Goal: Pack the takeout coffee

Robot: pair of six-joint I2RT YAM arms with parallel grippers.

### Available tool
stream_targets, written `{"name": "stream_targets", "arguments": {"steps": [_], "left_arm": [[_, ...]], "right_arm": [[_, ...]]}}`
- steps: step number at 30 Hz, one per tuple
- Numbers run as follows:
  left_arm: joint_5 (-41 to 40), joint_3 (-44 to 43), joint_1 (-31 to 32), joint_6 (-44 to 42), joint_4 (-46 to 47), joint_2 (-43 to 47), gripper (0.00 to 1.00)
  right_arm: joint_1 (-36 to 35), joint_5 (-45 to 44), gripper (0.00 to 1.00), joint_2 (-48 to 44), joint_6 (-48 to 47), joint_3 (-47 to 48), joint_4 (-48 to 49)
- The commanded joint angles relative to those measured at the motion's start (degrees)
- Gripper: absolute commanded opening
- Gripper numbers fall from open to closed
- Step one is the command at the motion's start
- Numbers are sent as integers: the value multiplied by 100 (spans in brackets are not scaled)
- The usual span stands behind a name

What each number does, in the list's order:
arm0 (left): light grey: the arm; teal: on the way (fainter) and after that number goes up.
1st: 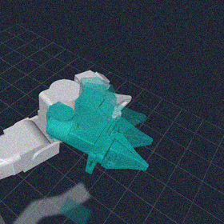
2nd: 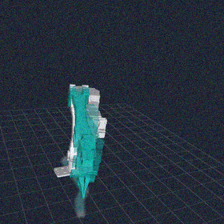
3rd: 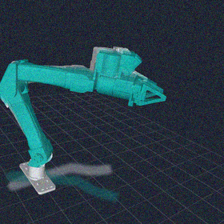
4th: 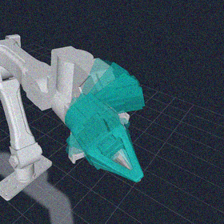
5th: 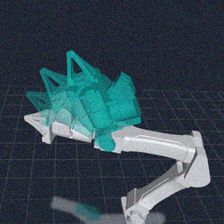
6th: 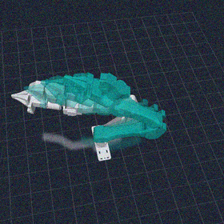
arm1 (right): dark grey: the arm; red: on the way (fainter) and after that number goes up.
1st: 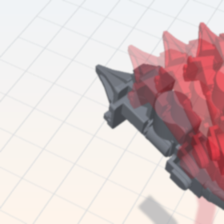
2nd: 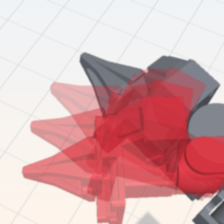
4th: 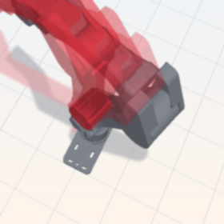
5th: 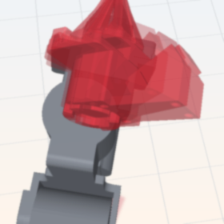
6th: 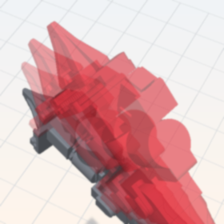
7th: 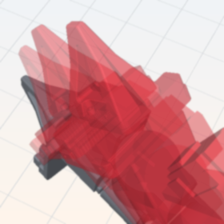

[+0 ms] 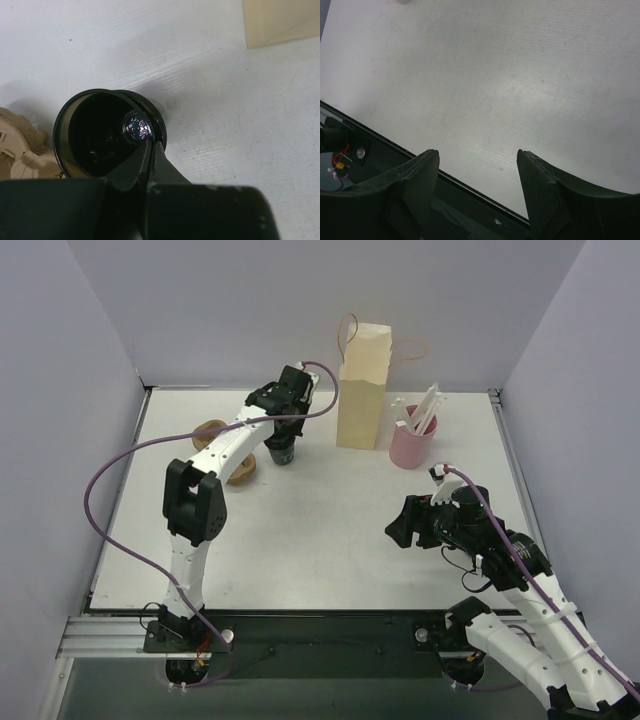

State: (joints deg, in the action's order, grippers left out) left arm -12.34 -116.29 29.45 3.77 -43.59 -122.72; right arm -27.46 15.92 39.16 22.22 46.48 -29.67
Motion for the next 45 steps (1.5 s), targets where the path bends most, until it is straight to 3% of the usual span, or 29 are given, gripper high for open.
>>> {"name": "stream_targets", "arguments": {"steps": [1, 16, 22, 30, 37, 45], "left_arm": [[-339, -587, 17, -140, -184, 231, 0], [-647, -1045, 455, -140, -887, 1065, 0], [-620, 570, 1035, 255, -642, 2294, 0], [-884, 3293, 2431, 1345, 323, 3649, 0], [-1218, 4306, 2899, 1829, 966, 3711, 0], [-1289, 4554, 3233, 2101, 1274, 3325, 0]], "right_arm": [[-13, 51, 65, -84, -42, 81, 163], [-5, 95, 65, -259, 213, 247, 120], [4, -186, 65, -645, 432, 230, -161], [-5, -441, 66, -1261, 608, 55, -706], [-5, -529, 66, -1586, 898, -104, -874], [-5, -616, 66, -1569, 916, -77, -1032]]}}
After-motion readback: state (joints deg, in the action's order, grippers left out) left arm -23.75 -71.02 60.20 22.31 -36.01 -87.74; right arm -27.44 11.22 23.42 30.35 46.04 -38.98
